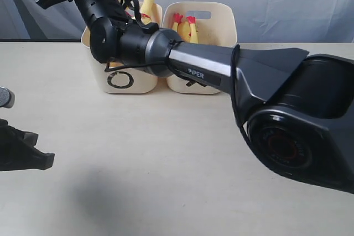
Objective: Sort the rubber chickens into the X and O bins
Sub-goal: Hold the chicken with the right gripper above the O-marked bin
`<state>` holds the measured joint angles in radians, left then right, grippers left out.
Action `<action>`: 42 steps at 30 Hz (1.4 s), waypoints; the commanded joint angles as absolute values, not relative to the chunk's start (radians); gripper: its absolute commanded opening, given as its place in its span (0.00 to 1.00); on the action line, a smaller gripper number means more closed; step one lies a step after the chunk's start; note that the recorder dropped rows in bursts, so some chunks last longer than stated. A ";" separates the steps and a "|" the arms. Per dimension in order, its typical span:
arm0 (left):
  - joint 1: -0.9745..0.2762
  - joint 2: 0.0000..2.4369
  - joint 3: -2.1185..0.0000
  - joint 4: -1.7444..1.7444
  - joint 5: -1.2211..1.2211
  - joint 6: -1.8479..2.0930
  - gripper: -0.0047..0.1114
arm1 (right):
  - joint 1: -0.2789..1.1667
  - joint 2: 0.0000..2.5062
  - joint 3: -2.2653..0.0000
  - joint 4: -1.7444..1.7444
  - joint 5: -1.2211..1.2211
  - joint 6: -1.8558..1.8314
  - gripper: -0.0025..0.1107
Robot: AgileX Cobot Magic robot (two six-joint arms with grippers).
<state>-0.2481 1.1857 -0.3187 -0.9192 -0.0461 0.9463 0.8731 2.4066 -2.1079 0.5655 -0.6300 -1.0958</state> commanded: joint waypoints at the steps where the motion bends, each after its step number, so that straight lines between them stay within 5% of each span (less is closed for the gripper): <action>1: -0.248 1.182 -0.315 -0.917 -0.046 0.943 0.04 | 0.867 2.418 -2.150 0.544 -0.633 -1.102 0.01; 42: -0.248 1.182 -0.315 -0.916 -0.043 0.942 0.04 | 0.866 2.458 -2.159 0.616 -0.570 -0.984 0.01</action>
<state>-0.2481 1.1857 -0.3187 -0.9192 -0.0441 0.9463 0.8713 2.4656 -2.1498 0.6040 -0.5499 -0.9841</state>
